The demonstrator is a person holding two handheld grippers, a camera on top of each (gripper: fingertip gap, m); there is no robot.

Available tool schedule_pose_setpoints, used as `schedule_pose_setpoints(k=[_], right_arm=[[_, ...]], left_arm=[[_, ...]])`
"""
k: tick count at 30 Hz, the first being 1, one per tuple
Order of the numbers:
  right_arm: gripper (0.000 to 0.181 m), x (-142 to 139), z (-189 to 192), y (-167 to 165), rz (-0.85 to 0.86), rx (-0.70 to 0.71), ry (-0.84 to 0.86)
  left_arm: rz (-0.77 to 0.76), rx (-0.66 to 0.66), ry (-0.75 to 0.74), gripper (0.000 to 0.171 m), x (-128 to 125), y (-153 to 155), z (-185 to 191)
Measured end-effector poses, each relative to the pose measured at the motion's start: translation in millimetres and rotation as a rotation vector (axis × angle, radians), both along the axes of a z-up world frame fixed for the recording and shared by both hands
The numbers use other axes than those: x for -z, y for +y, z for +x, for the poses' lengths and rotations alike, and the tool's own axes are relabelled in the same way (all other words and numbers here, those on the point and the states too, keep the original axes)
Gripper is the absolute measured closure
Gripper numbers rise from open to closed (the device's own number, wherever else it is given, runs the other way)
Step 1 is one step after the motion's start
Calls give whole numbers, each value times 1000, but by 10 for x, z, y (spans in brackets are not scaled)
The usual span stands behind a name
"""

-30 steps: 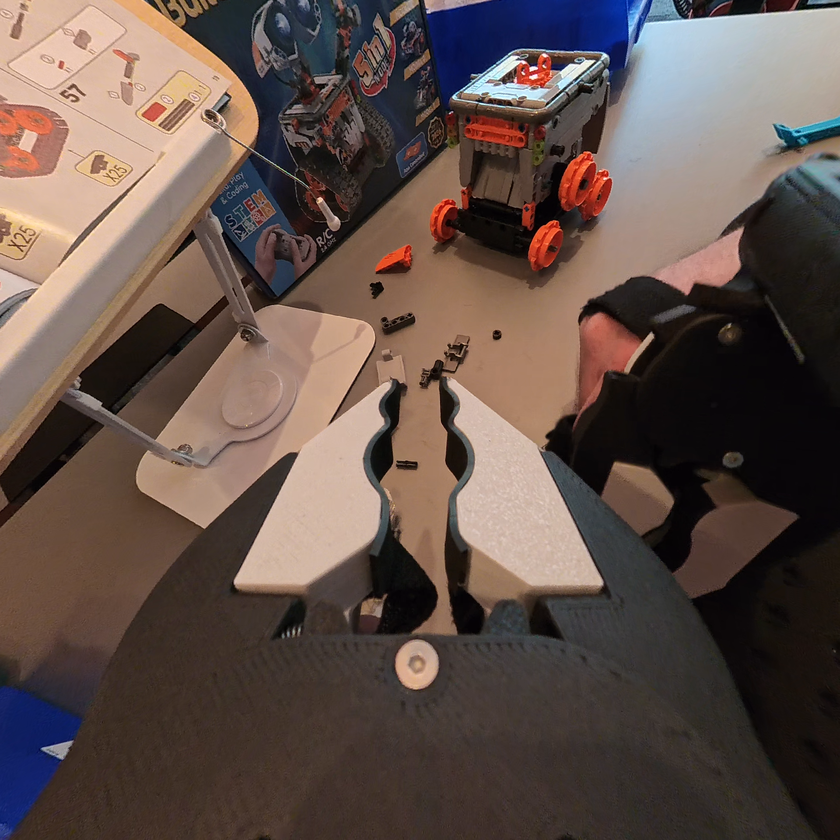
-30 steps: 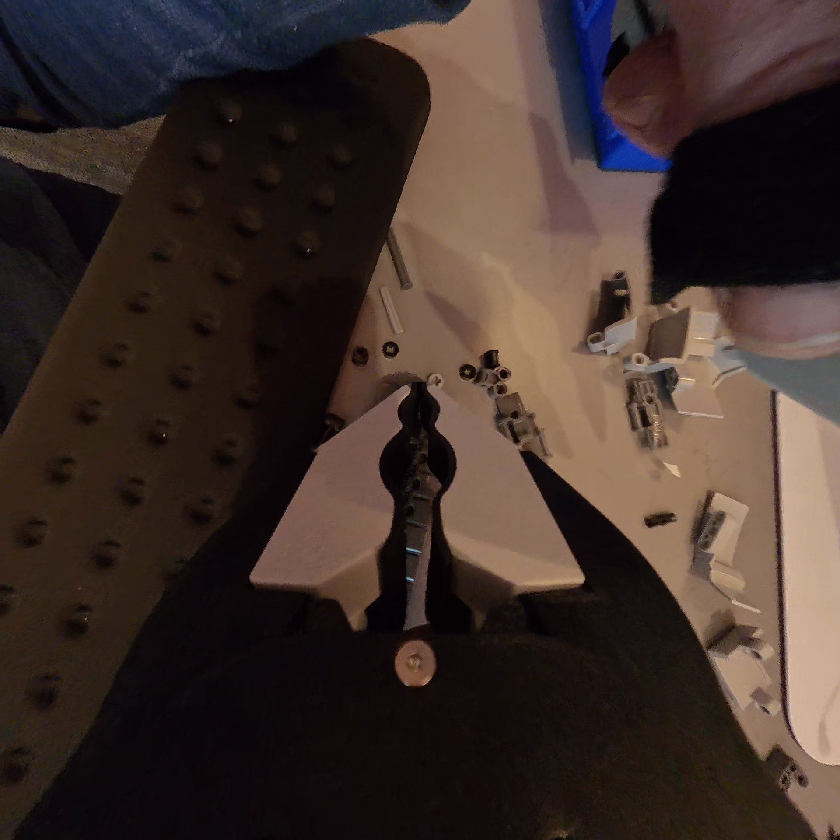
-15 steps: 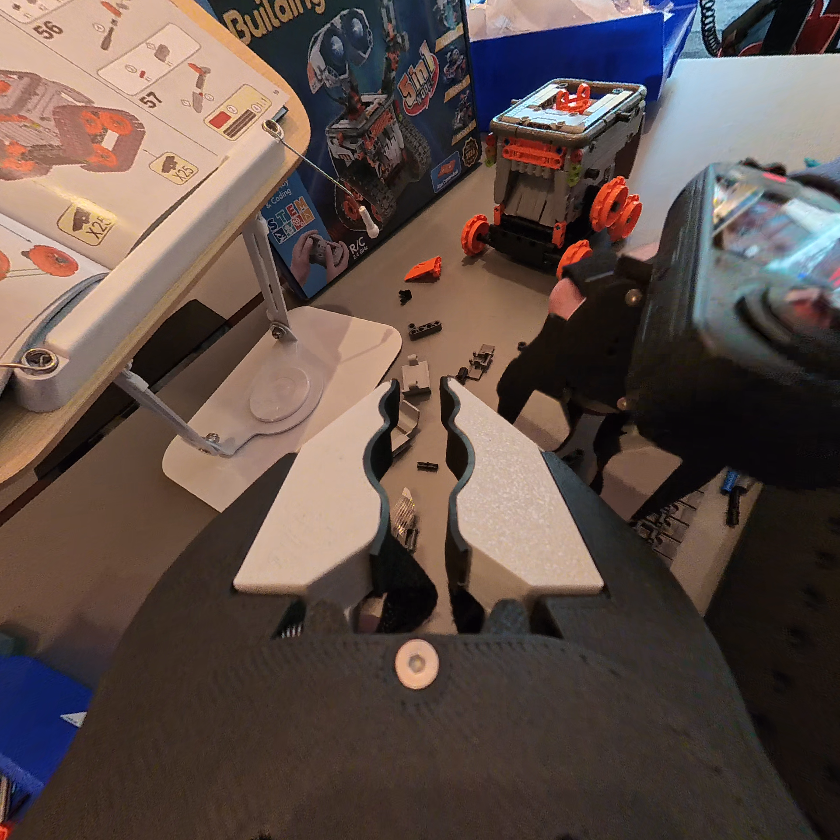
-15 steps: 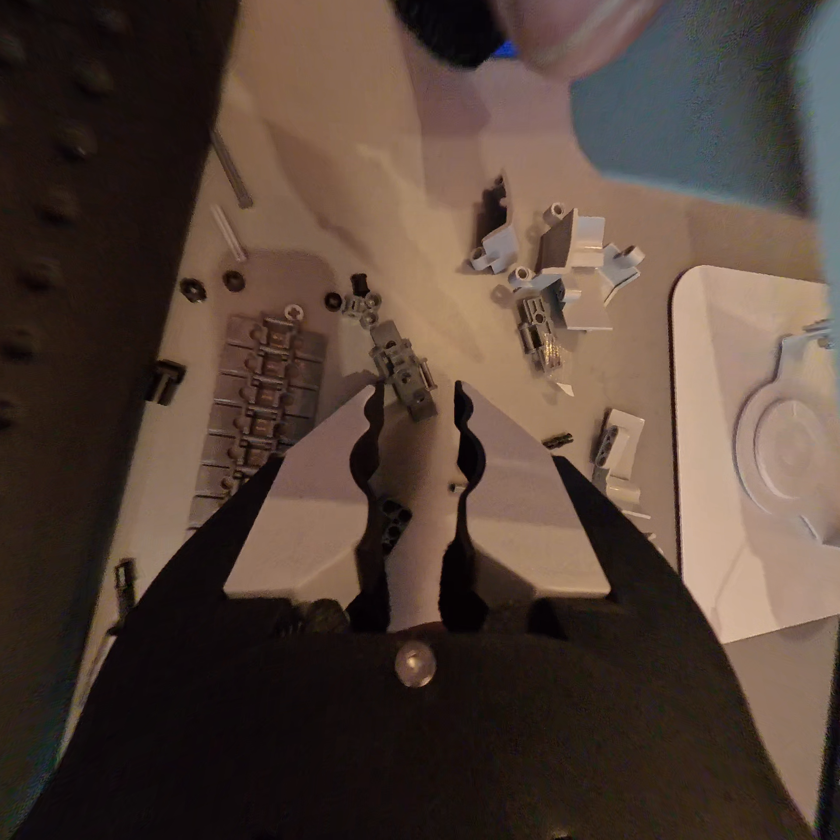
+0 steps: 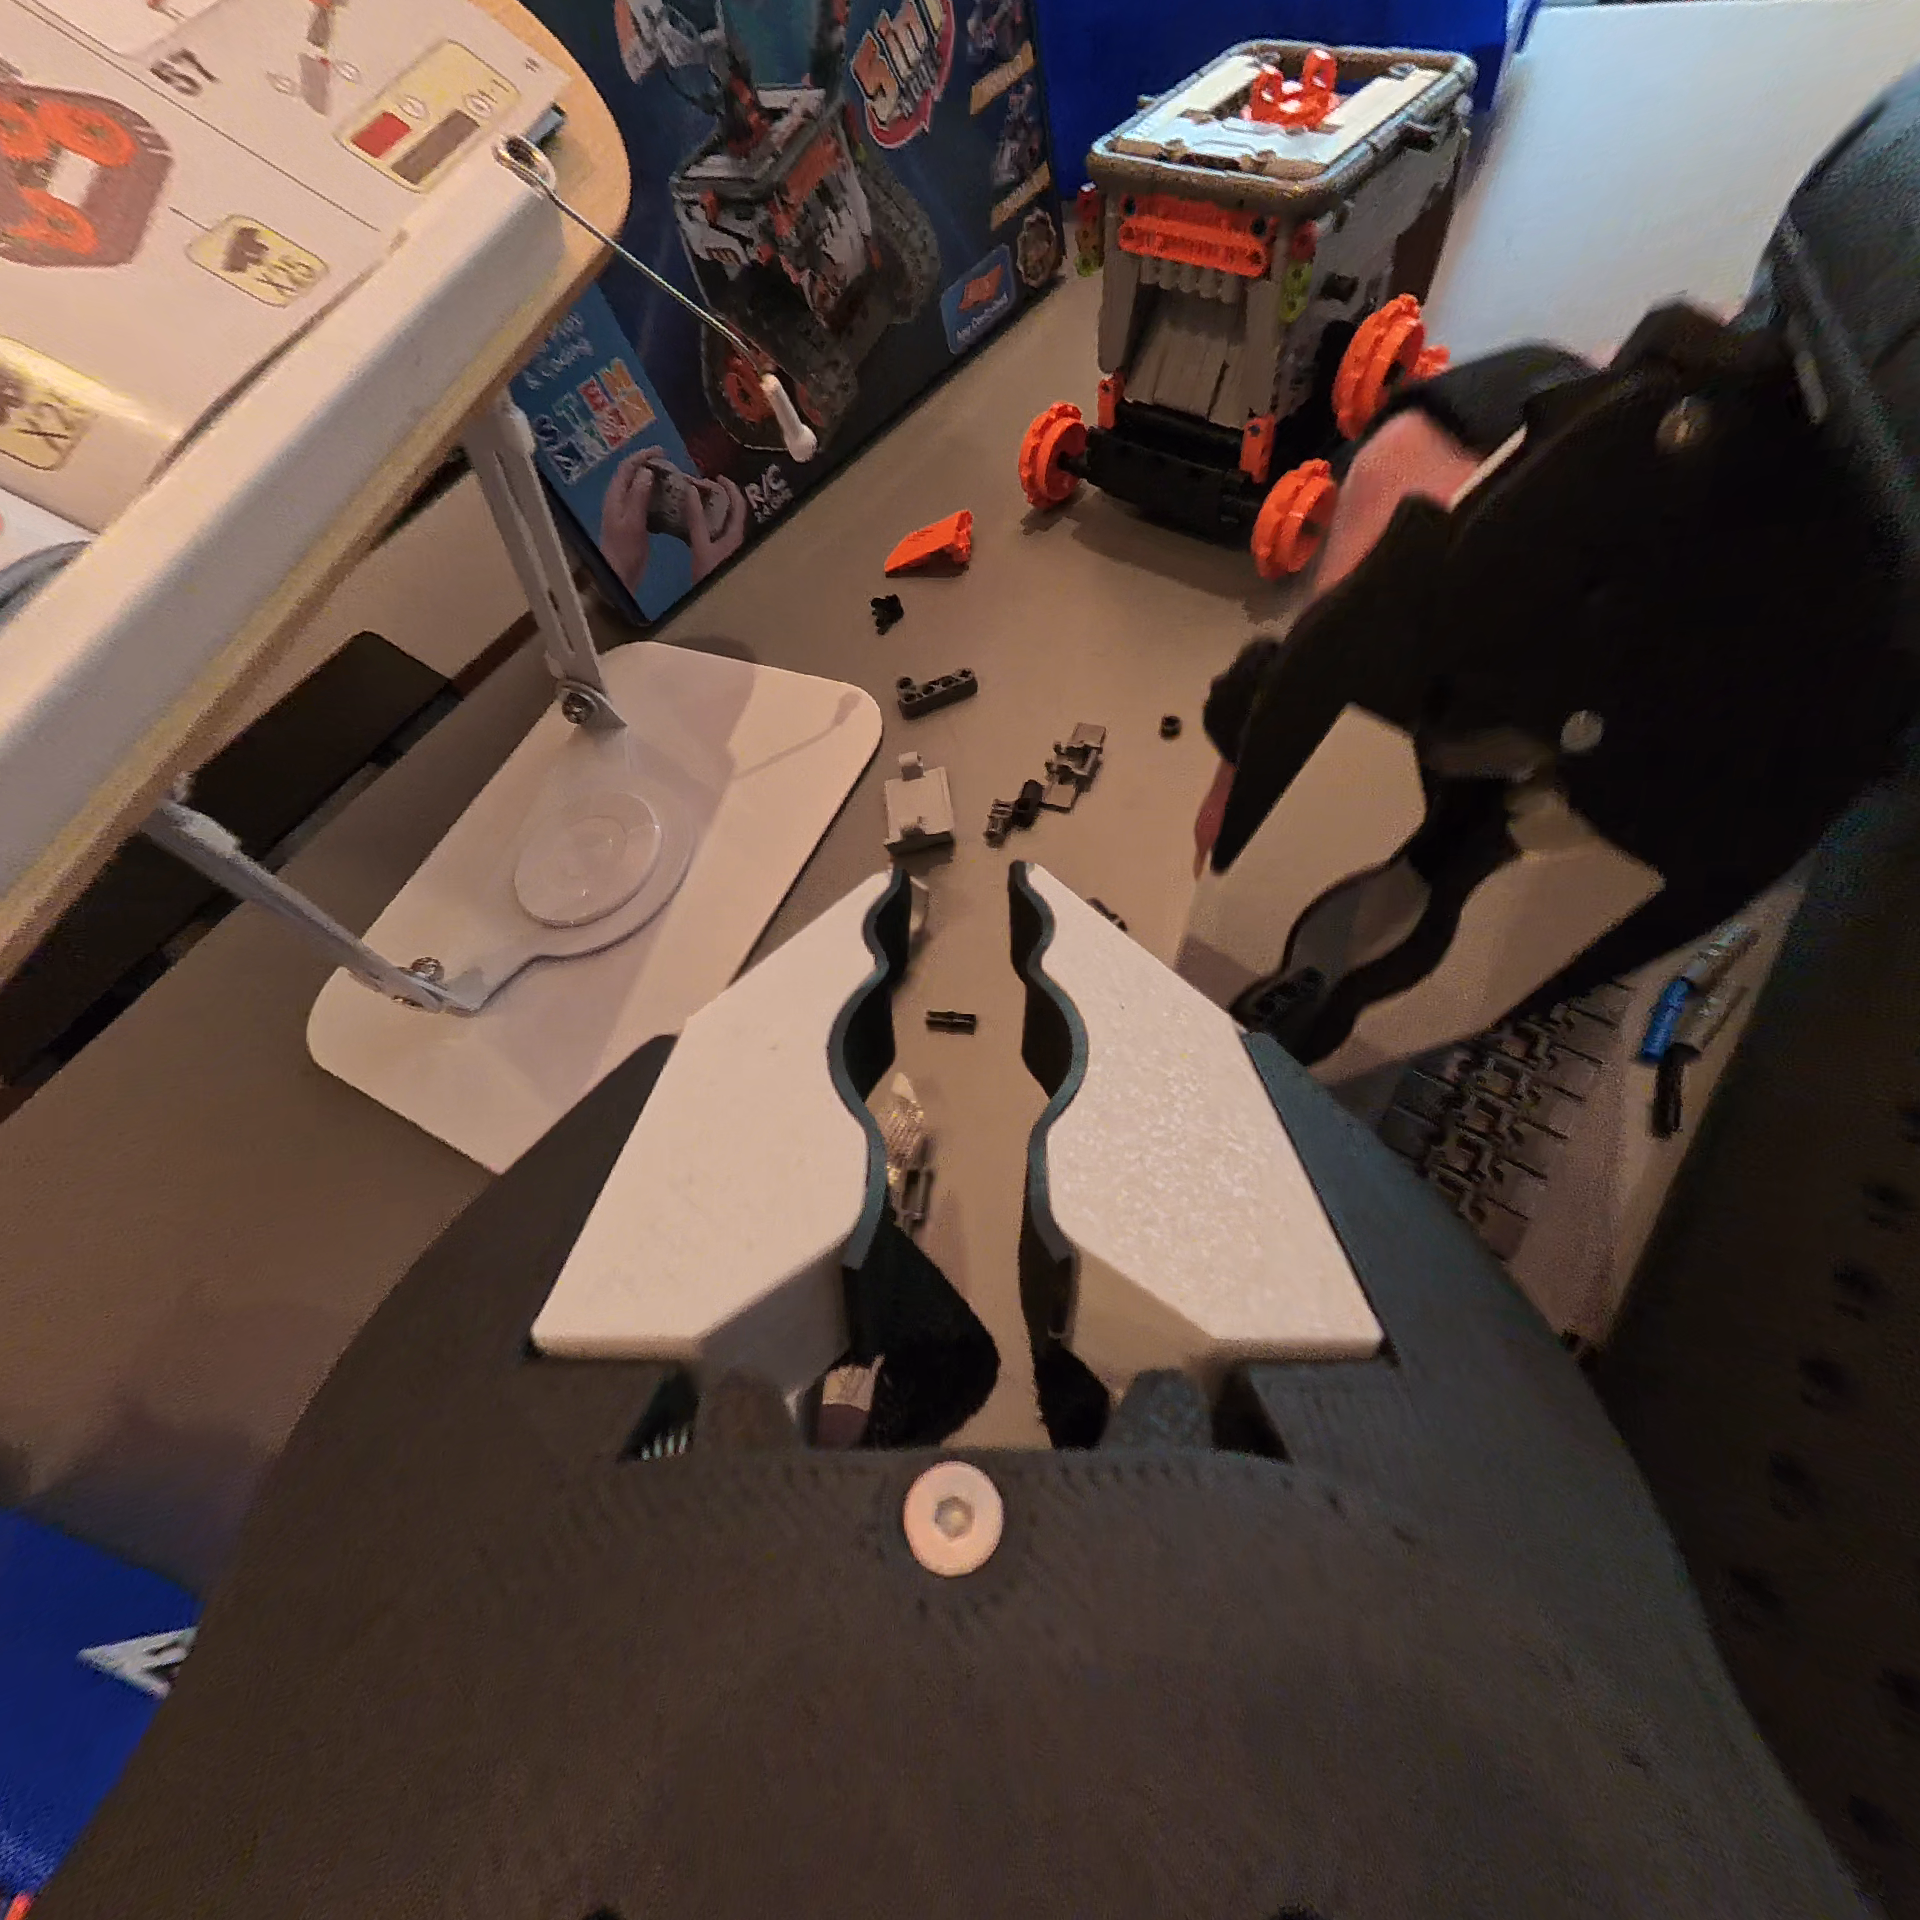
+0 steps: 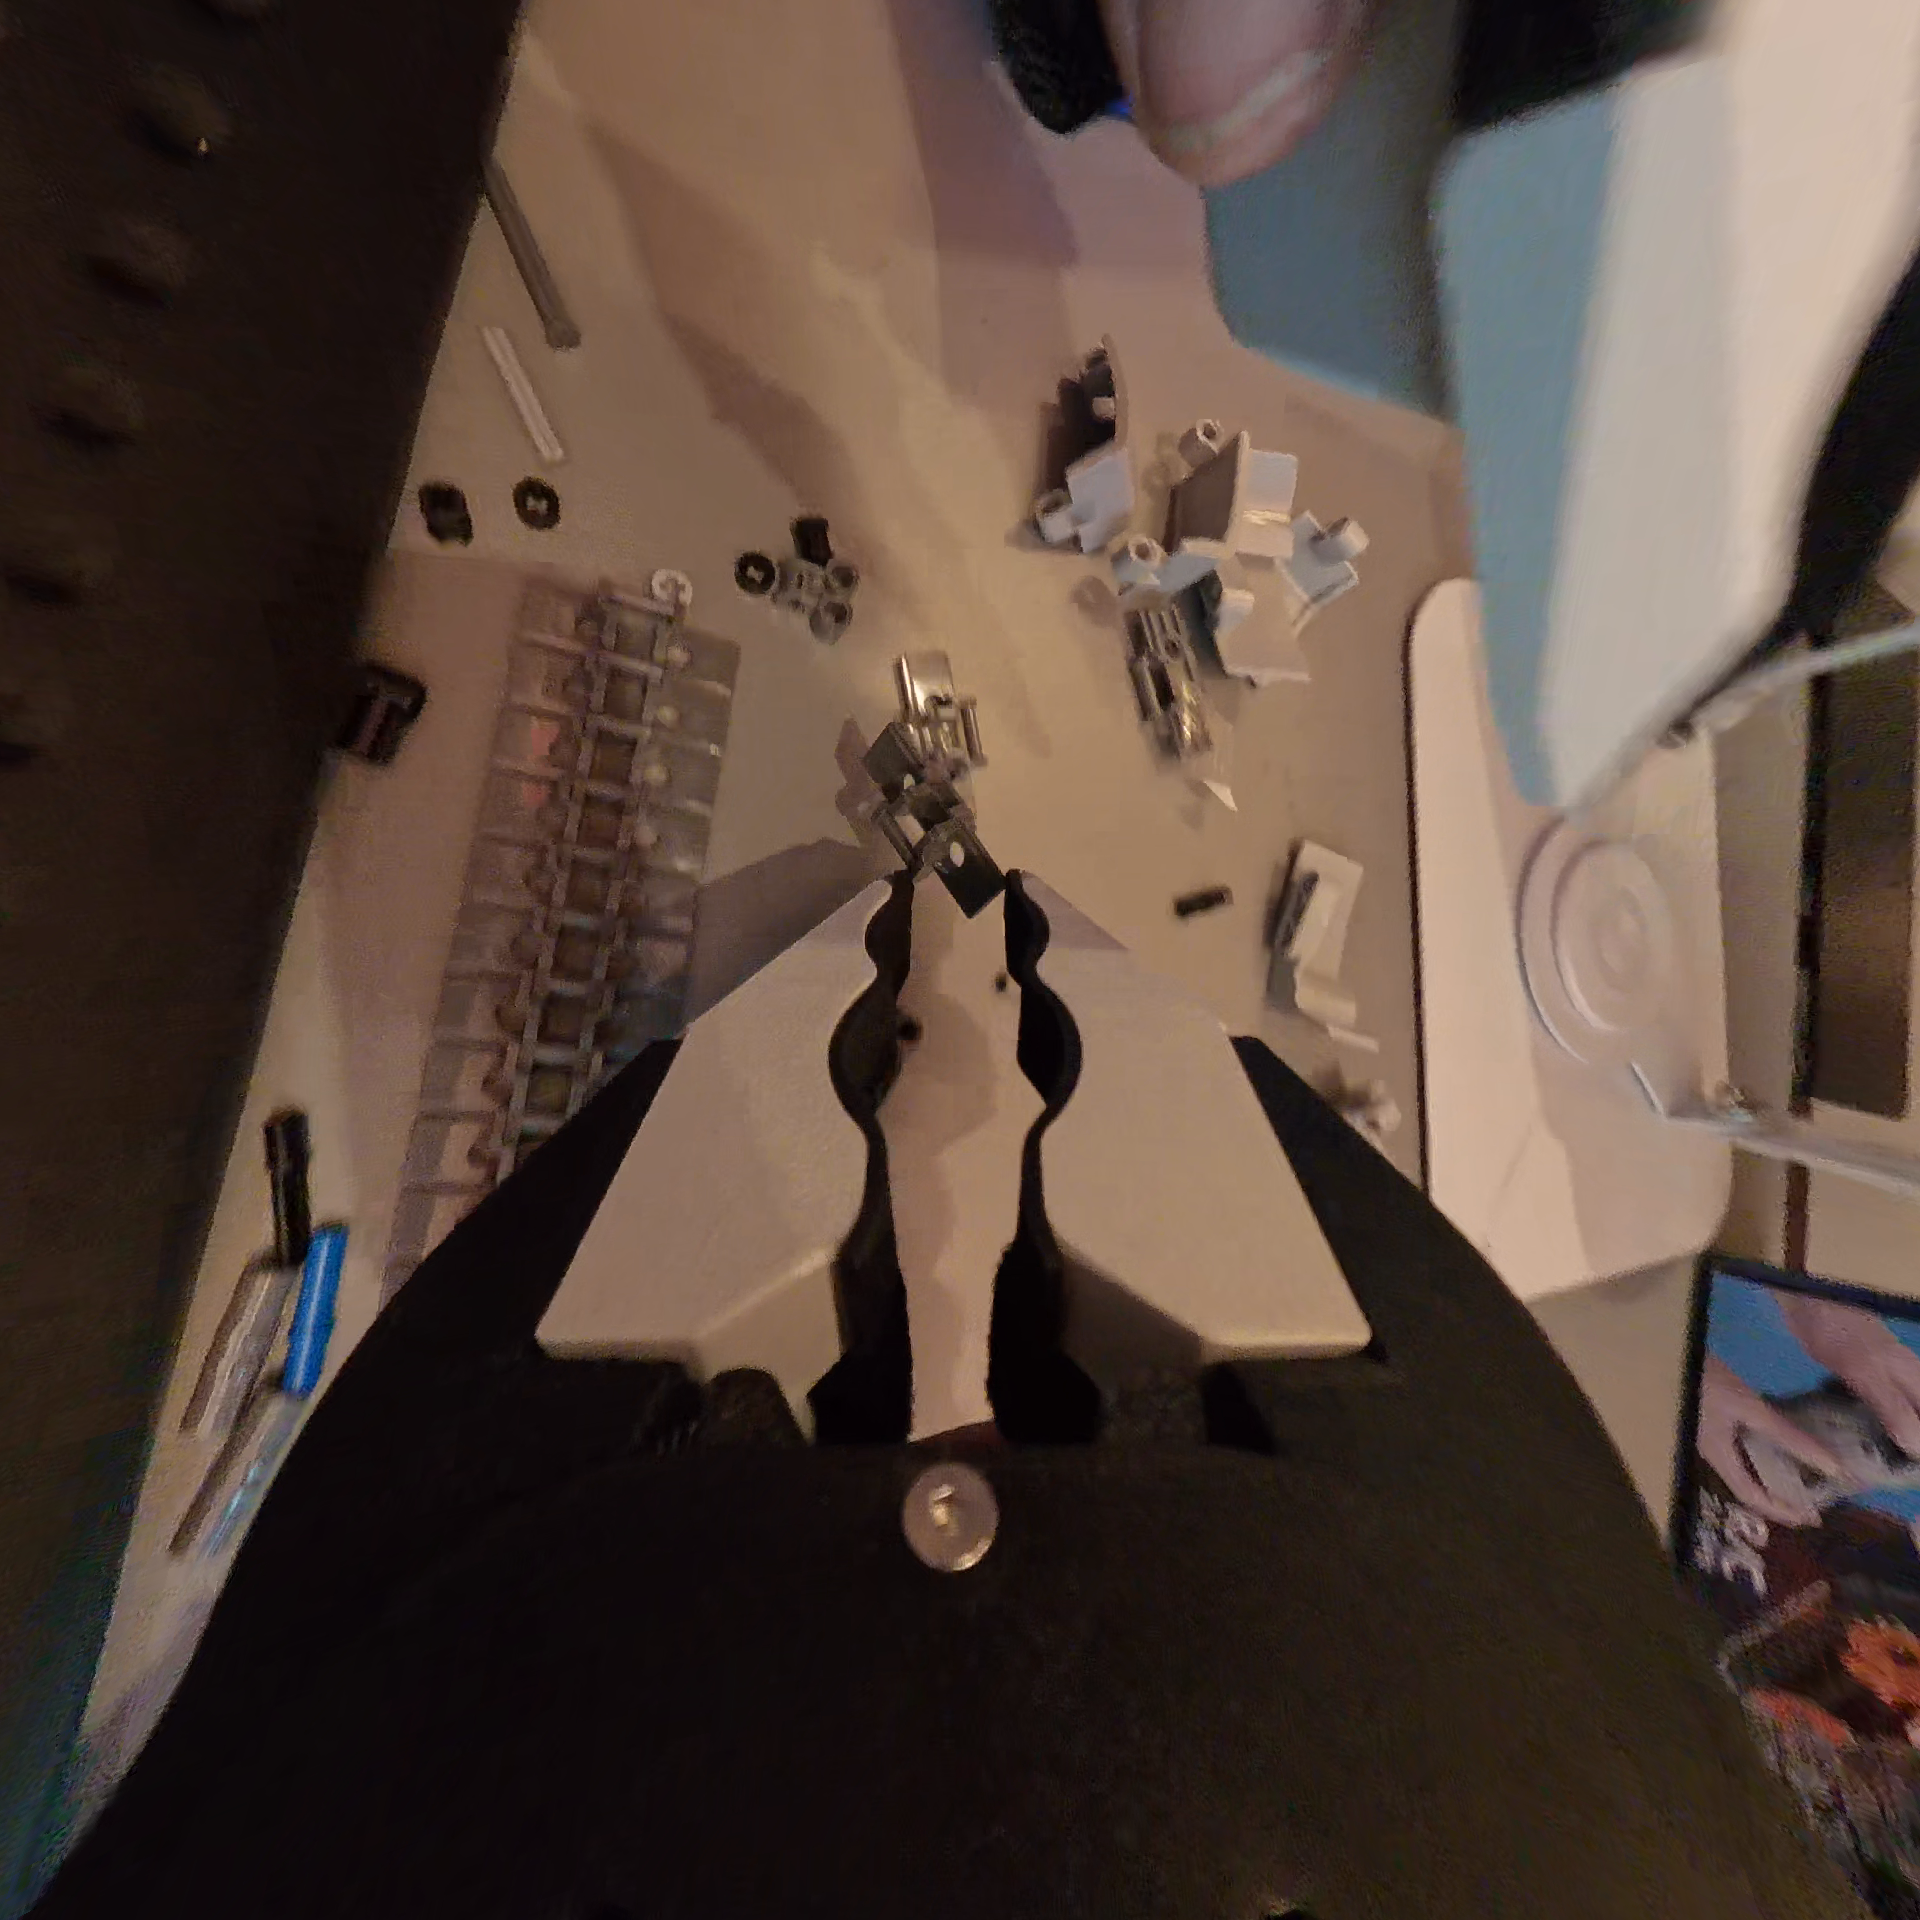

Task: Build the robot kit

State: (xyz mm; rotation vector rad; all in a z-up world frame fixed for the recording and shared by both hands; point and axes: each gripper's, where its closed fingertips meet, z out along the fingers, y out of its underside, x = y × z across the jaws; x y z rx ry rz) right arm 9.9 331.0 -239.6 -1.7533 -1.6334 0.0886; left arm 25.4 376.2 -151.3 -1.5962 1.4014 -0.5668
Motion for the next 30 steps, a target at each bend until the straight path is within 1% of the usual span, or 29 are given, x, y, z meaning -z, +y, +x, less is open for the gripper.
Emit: schedule_pose_setpoints(k=[4,8,10,14,16,19,21,23,27,29,30], right_arm=[[166,-222,350,-109,39,71,53],[166,-438,749,-269,73,154,98],[166,-497,924,-378,75,187,118],[166,-533,1196,-579,90,237,135],[166,-528,1283,-677,79,254,162],[166,-527,1387,-768,78,280,195],[166,-536,1430,-813,89,287,208],[166,-548,1474,-840,103,297,215],[166,-552,1551,-900,117,307,227],[165,-553,1599,-950,125,300,211],[167,-578,1630,-962,136,304,213]], left_arm=[[-125,137,7,150,133,-281,147],[-218,284,11,147,220,-650,424],[-250,332,18,147,252,-799,572],[-324,437,0,148,235,-1106,868],[-328,450,-1,151,264,-1175,1008],[-347,498,-4,152,307,-1312,1170],[-327,492,-13,155,308,-1336,1271],[-317,505,-13,162,309,-1383,1334],[-348,525,-3,163,312,-1427,1403],[-368,552,28,163,347,-1470,1425],[-337,549,38,163,360,-1445,1450]])
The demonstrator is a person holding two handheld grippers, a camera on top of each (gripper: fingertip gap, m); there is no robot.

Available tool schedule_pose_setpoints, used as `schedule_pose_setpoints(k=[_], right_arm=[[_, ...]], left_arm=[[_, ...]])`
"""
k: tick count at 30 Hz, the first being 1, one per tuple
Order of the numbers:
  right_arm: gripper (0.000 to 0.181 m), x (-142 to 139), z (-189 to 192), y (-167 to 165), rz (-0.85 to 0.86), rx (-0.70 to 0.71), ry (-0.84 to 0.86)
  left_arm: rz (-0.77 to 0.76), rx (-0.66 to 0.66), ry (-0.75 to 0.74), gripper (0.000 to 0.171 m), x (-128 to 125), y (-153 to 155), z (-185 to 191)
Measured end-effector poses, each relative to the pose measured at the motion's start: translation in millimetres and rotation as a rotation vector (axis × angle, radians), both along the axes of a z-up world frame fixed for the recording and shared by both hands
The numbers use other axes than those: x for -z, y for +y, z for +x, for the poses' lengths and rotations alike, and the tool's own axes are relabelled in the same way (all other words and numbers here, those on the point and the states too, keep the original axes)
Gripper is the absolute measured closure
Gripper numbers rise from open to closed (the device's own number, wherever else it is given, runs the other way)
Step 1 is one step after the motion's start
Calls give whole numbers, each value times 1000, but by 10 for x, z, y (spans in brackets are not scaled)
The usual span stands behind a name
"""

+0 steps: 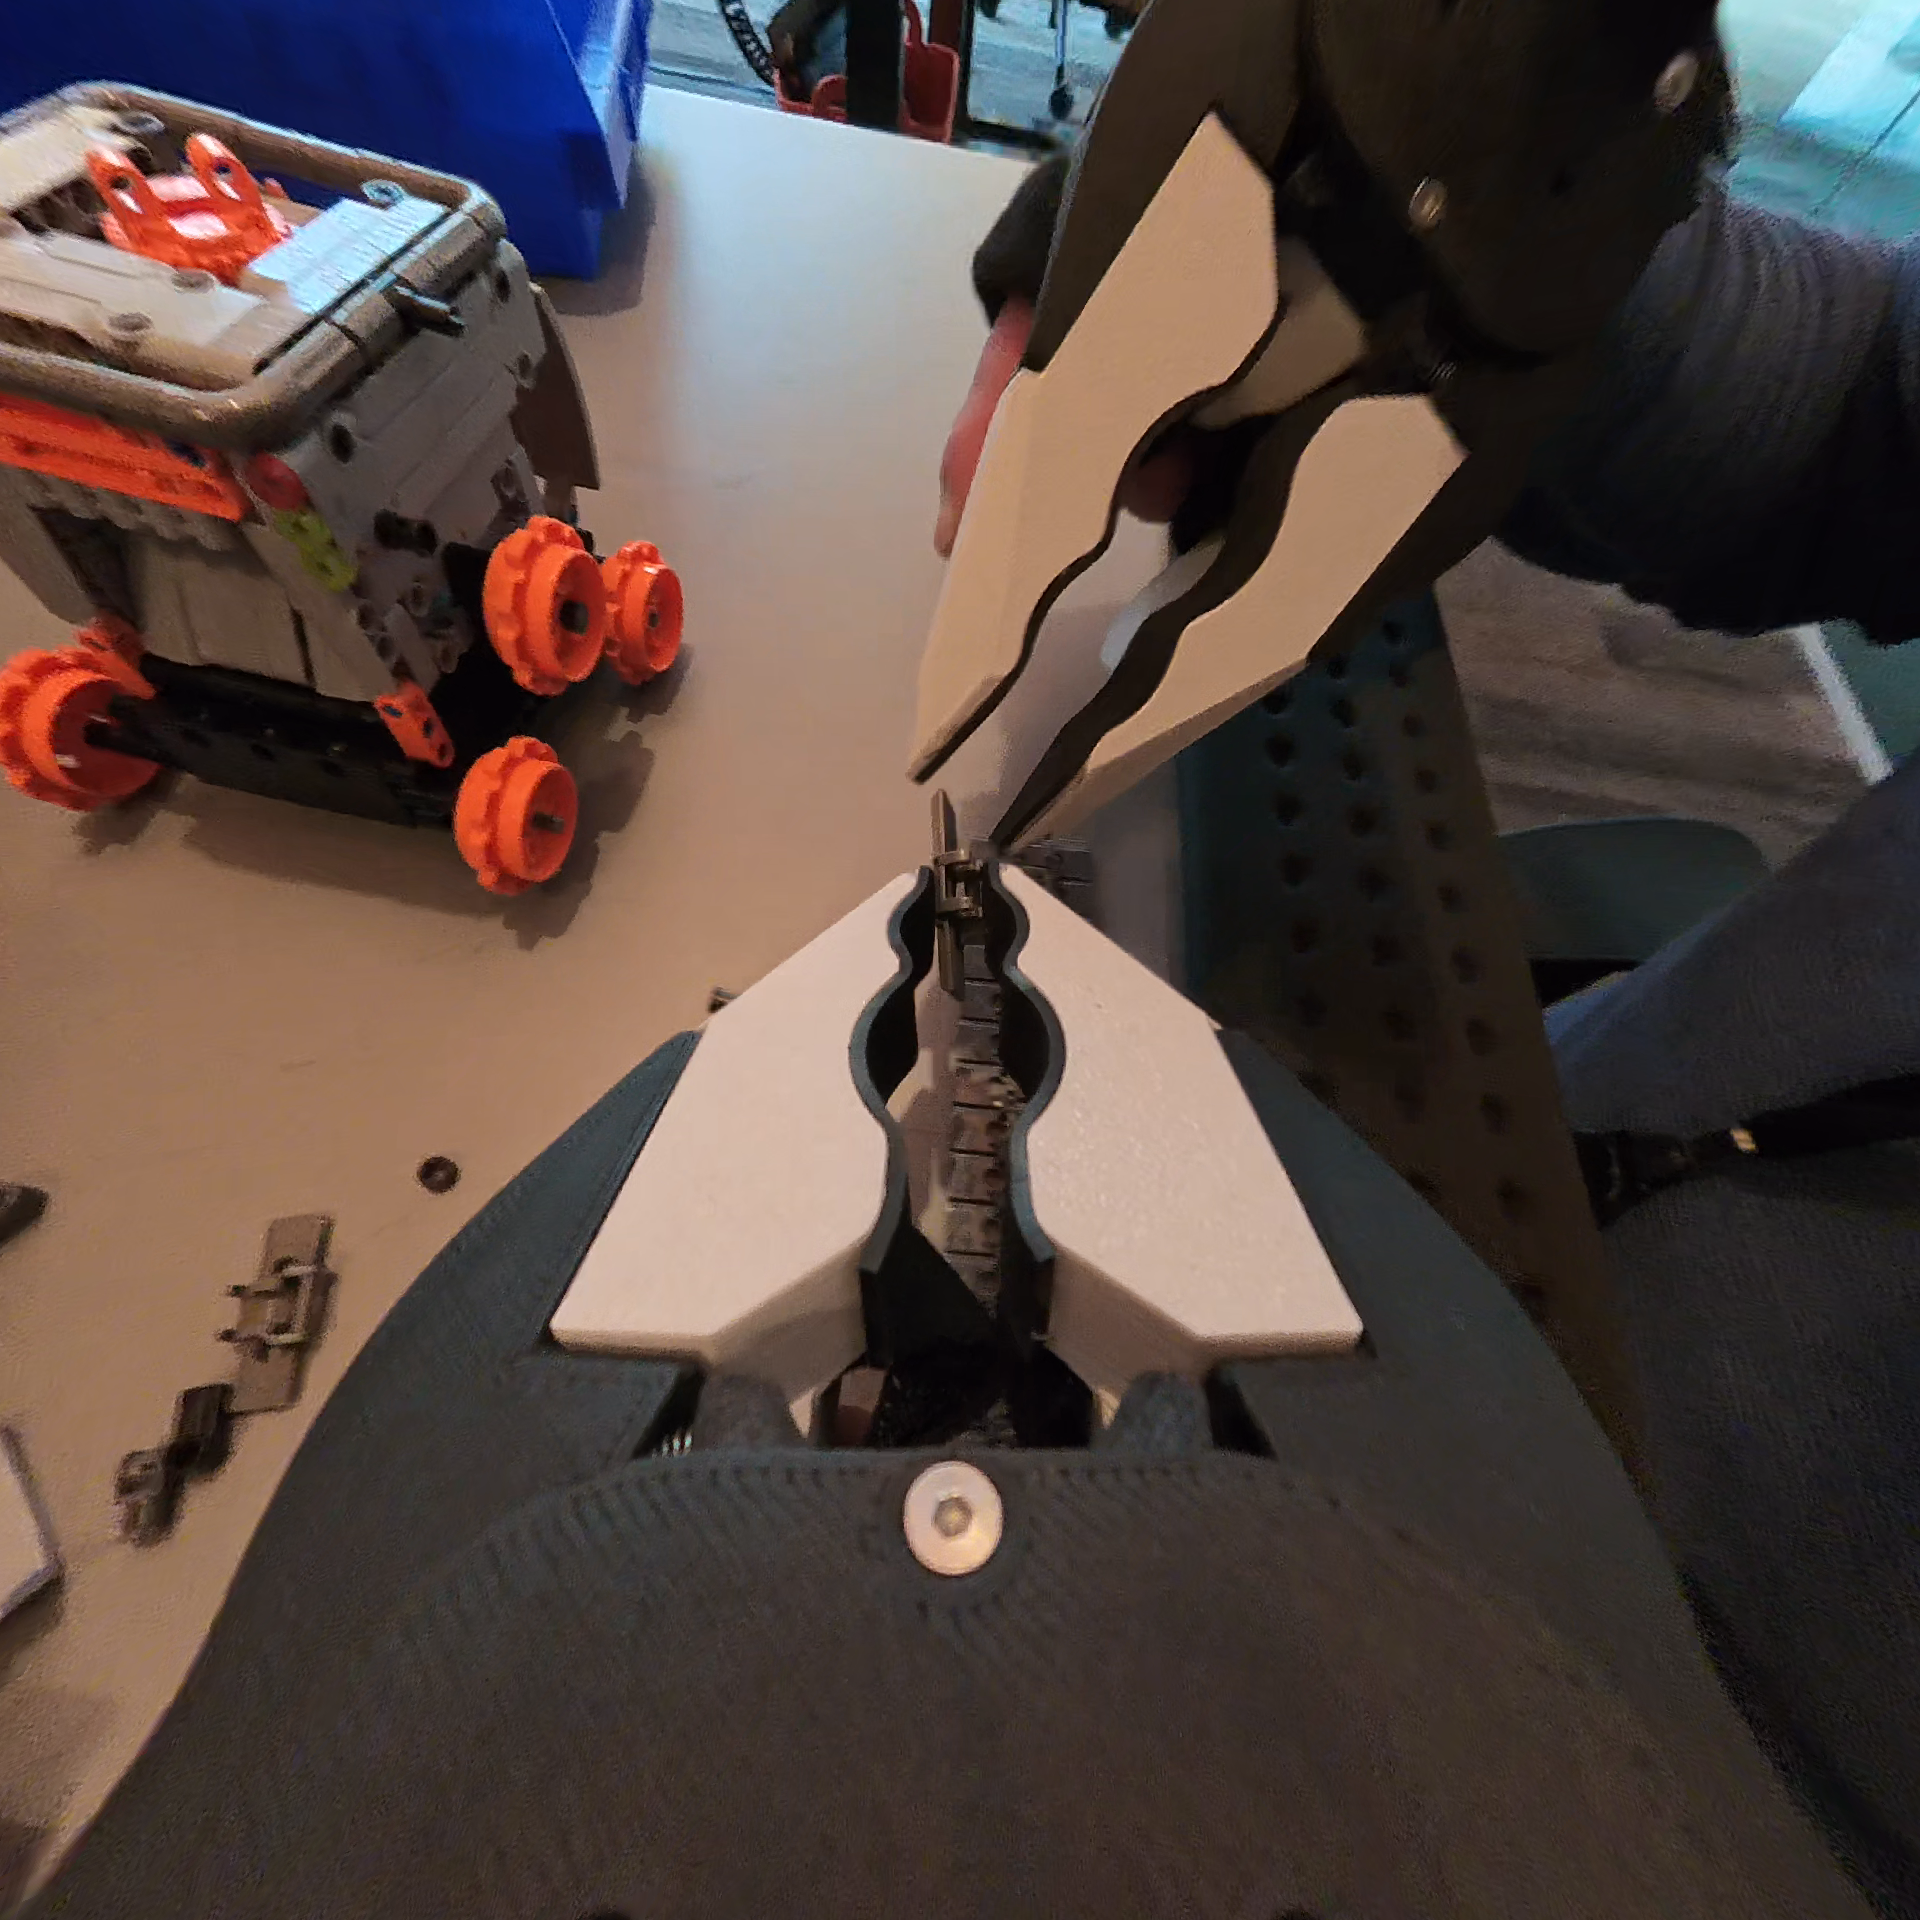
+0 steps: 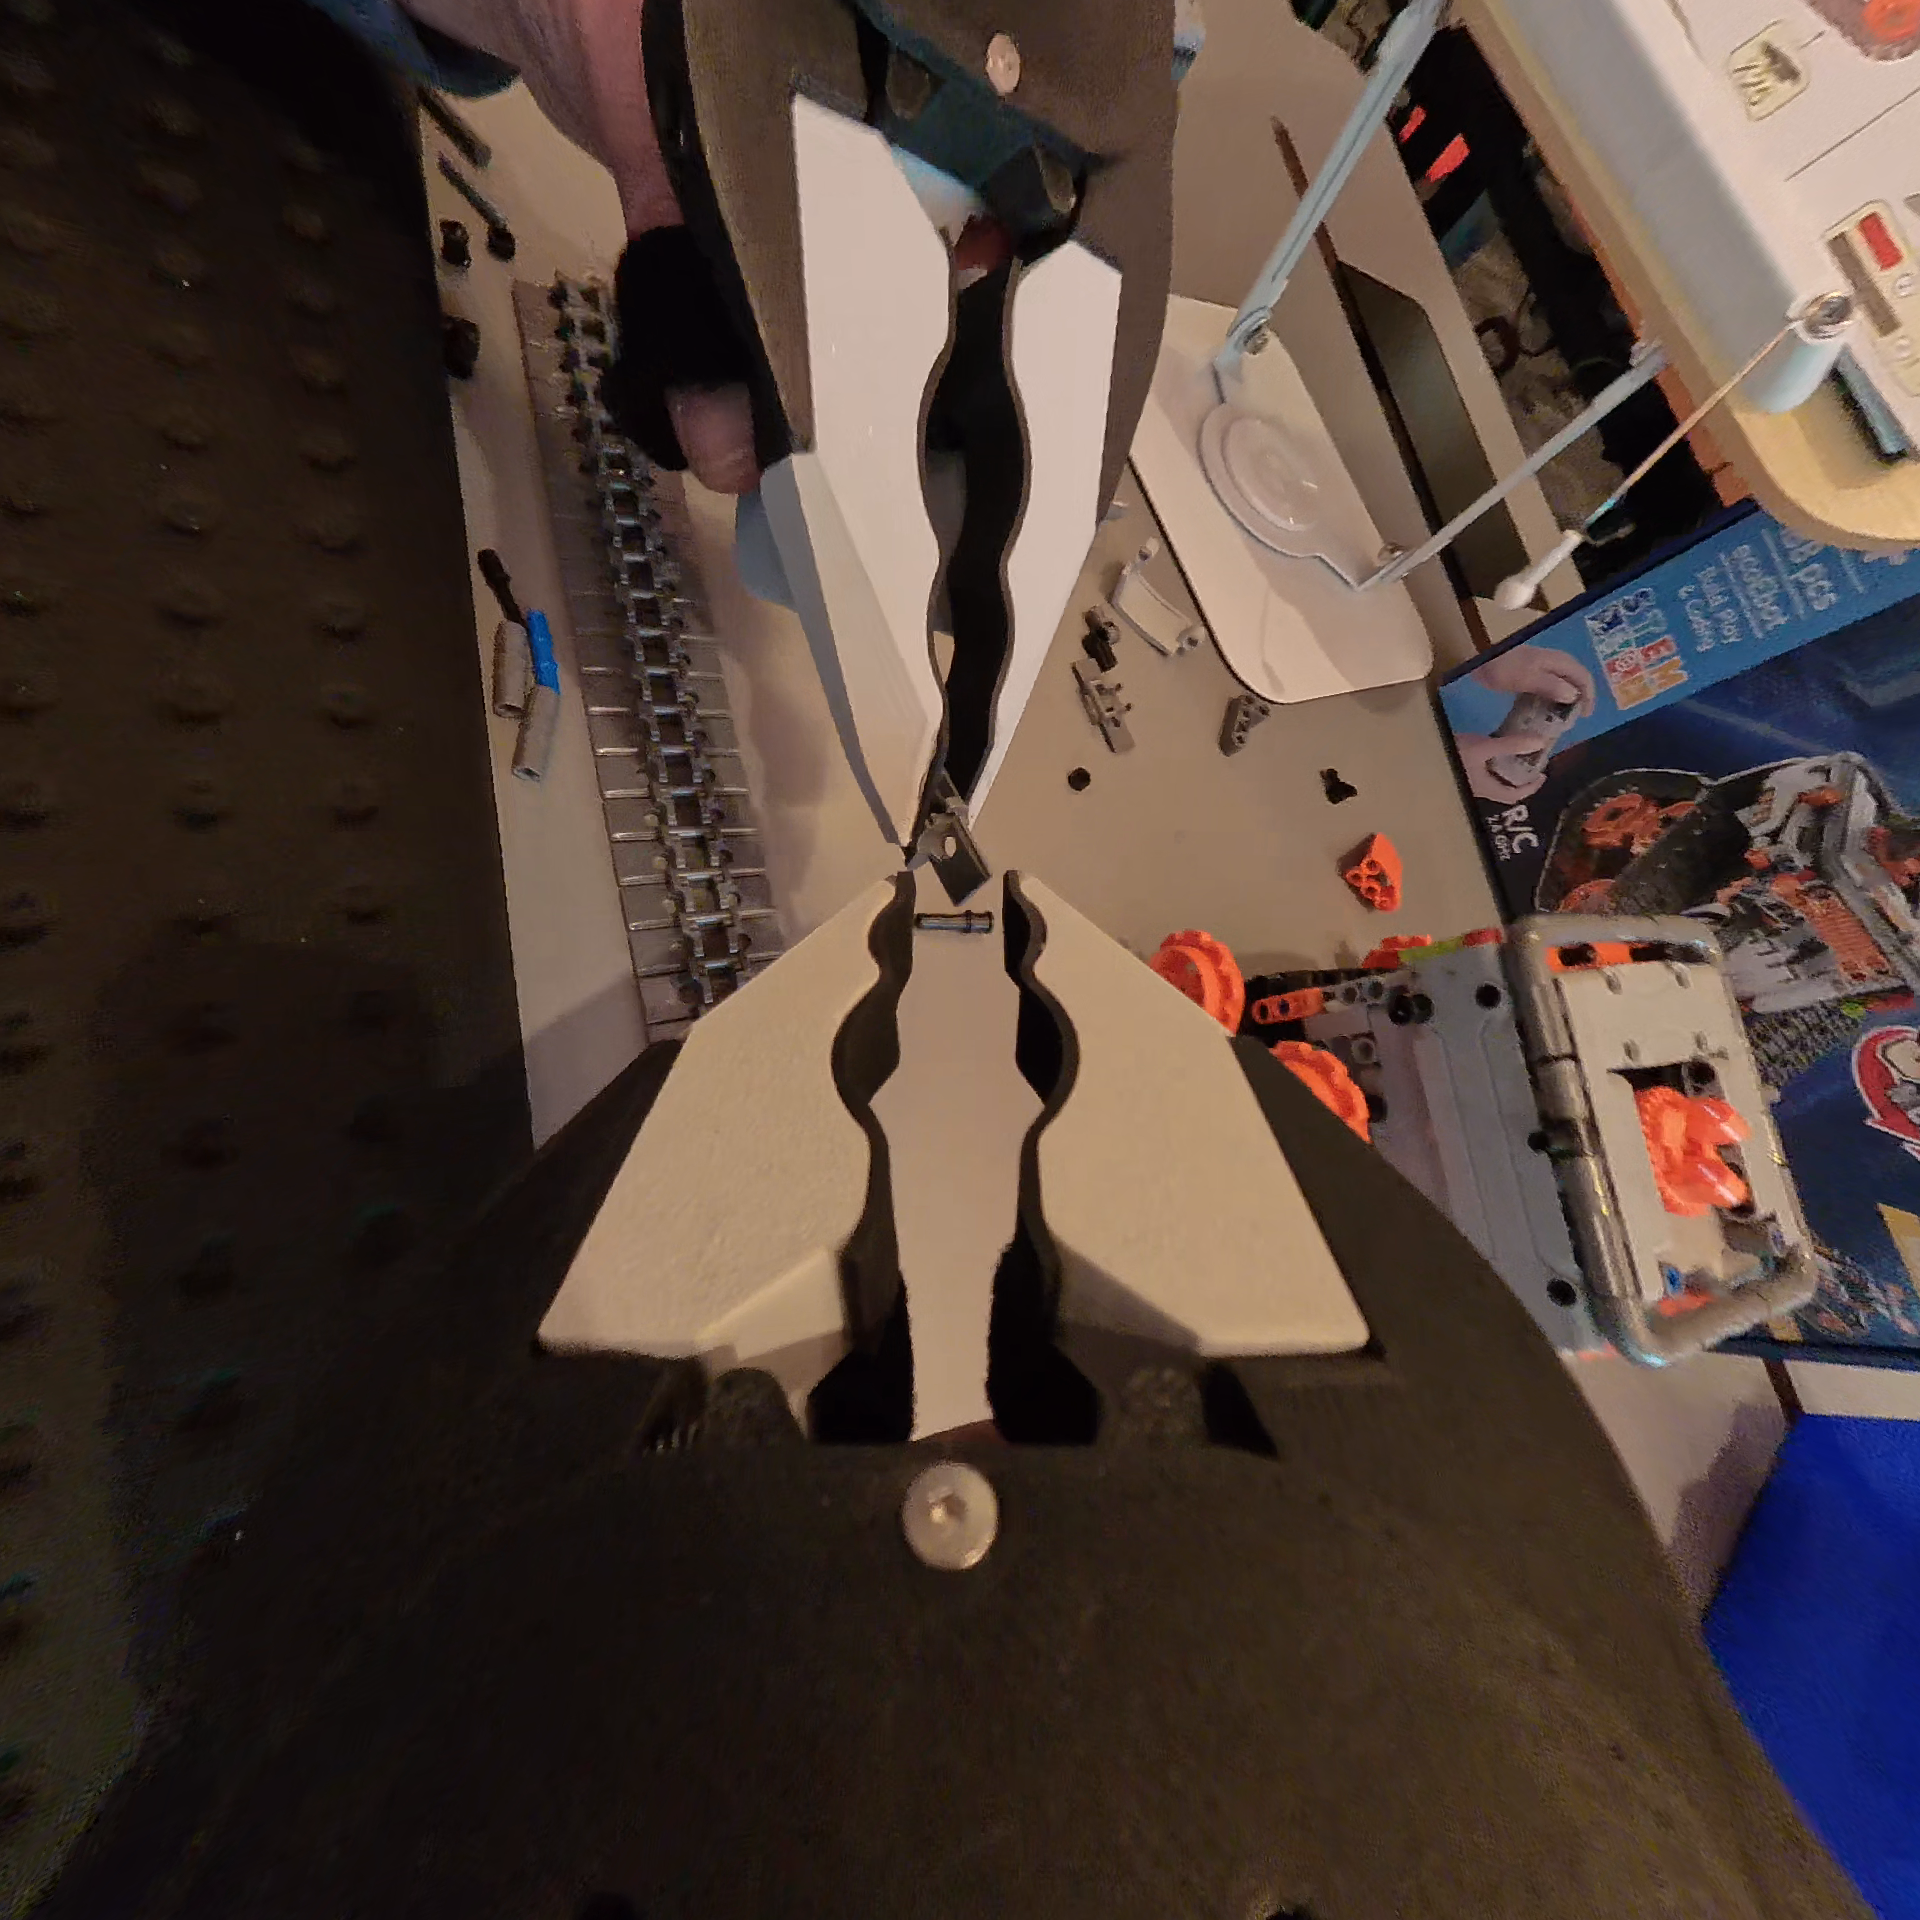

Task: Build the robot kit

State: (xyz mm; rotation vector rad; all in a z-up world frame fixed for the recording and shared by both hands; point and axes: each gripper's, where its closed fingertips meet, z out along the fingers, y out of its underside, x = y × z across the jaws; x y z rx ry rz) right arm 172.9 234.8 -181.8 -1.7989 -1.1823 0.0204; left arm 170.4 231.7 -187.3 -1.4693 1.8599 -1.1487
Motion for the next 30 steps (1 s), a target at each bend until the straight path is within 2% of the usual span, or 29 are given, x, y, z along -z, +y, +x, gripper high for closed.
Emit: schedule_pose_setpoints(k=[3,10,14,16,20,25,28,30], right_arm=[[170,-57,54,-66,-37,-7,55],[180,95,172,-220,-156,-15,54],[181,179,306,-348,-252,58,122],[181,251,425,-390,-331,138,205],[181,494,672,-485,-482,253,290],[180,754,736,-565,-641,279,295],[177,784,760,-536,-655,288,282],[167,768,781,-528,-628,268,245]], left_arm=[[77,45,15,163,23,-37,54],[176,216,71,164,98,-250,208],[184,309,114,163,171,-368,346],[163,312,138,160,235,-376,457],[221,265,189,154,430,-256,612],[232,249,235,157,597,-263,634],[250,241,254,158,691,-271,667],[259,243,257,160,723,-283,688]])
